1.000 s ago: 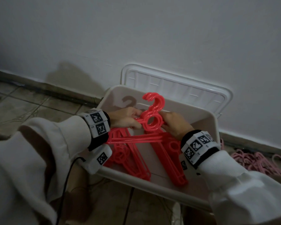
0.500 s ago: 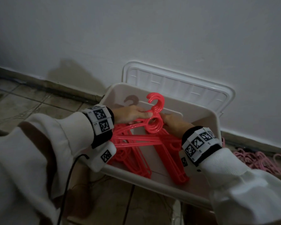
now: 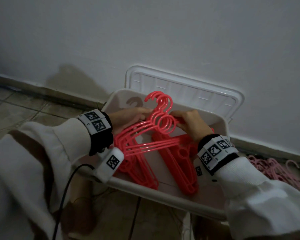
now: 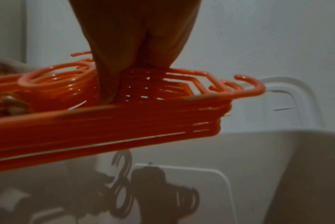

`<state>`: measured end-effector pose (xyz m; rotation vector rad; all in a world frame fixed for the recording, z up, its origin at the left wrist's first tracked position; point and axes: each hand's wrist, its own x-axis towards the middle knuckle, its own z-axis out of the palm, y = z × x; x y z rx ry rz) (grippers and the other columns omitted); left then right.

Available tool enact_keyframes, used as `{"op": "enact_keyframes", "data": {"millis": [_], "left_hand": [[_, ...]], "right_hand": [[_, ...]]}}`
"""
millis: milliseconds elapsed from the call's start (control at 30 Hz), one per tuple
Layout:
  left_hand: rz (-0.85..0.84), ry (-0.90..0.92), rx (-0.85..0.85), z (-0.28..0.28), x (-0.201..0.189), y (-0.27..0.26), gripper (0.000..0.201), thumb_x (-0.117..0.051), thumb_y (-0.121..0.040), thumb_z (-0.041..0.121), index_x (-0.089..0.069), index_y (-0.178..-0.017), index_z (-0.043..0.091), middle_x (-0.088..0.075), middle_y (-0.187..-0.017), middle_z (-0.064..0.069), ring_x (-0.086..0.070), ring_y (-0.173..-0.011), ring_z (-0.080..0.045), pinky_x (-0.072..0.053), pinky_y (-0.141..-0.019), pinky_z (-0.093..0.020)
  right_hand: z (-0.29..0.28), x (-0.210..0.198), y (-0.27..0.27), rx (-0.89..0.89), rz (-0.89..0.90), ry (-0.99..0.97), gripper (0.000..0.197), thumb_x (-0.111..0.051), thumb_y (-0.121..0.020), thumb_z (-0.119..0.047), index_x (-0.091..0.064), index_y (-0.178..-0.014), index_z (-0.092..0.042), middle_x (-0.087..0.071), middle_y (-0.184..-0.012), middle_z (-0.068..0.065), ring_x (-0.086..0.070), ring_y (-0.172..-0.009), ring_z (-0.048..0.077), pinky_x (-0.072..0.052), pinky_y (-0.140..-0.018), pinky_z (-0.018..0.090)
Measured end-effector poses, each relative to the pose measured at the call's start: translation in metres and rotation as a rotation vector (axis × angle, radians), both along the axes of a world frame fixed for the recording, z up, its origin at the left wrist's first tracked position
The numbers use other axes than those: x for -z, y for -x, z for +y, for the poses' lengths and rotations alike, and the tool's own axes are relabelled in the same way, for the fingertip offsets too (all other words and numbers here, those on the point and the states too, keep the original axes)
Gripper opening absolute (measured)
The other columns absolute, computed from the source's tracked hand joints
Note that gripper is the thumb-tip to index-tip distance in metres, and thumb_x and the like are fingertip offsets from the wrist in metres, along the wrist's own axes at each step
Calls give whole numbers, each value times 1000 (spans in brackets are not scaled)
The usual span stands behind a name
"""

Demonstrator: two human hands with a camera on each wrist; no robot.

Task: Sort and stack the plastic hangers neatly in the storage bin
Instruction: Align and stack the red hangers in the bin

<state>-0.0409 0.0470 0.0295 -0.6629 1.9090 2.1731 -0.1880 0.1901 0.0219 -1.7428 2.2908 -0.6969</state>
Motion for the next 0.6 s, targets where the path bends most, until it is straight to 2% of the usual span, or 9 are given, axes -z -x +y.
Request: {"op": "enact_keyframes", "data": {"millis": [100,167,233,300,367,400,467,533,600], "left_hand": [[5,-5,-4,-3,4,2,24,-40,-98,20,-61,-103,12,-65,-99,-3,-60,-89,-13,-45,-93,-27],[-13,60,-39,-2,7,2,22,-38,-99,20,-60,-104,14,-64,-95,0,-62,-78,-6,-49,-83,-20],[-16,226,-127,-9,12,1,17,-45,-97,22,-61,-103,19,-60,-99,3,-56,-73,-1,-43,-88,-22],[9,348,-186,-17,15,2,20,-45,-97,26,-59,-82,24,-63,-81,9,-53,-62,0,-45,-80,-26],[16,327,-233,-22,15,1,27,-41,-98,26,-52,-74,19,-56,-58,7,-47,-41,3,-43,-49,-16],[24,292,-263,-24,15,1,26,-39,-99,23,-50,-77,16,-52,-56,4,-43,-35,3,-38,-40,-12],[59,285,-288,-24,12,0,21,-37,-100,16,-56,-96,9,-59,-69,5,-50,-47,6,-42,-50,-10],[67,360,-268,-27,11,-2,30,-38,-100,17,-54,-122,4,-58,-104,7,-56,-83,2,-44,-74,-12],[64,417,-234,-30,10,-5,35,-40,-99,18,-52,-128,3,-52,-122,5,-51,-111,-8,-38,-98,-19]], "right_hand": [[3,-3,2,7,18,8,20,-65,-83,-13,-71,-100,-5,-72,-81,12,-57,-70,8,-45,-75,23],[6,-6,1,-36,-19,74,25,-65,-80,-13,-71,-102,-3,-72,-87,3,-54,-76,-7,-41,-71,2],[10,-8,5,-43,-39,124,24,-65,-76,-4,-71,-99,1,-66,-94,-3,-51,-83,-12,-33,-70,-7],[15,-9,14,12,-19,97,24,-65,-75,4,-70,-98,2,-71,-92,8,-58,-78,-1,-36,-70,4],[20,-12,22,88,-22,-11,26,-63,-75,8,-69,-100,1,-70,-84,18,-60,-71,6,-39,-70,14],[24,-12,27,106,-47,-79,26,-61,-75,10,-68,-98,0,-68,-80,16,-57,-65,3,-43,-70,16],[31,-11,33,115,-73,-213,20,-60,-77,9,-67,-90,-5,-61,-75,10,-51,-58,-2,-40,-60,7],[36,-6,42,144,-56,-342,10,-64,-80,-1,-67,-88,-7,-62,-72,4,-52,-60,-1,-34,-54,2],[40,-2,49,195,-153,-487,17,-64,-83,-8,-64,-100,-10,-64,-82,4,-53,-67,2,-35,-53,1]]}}
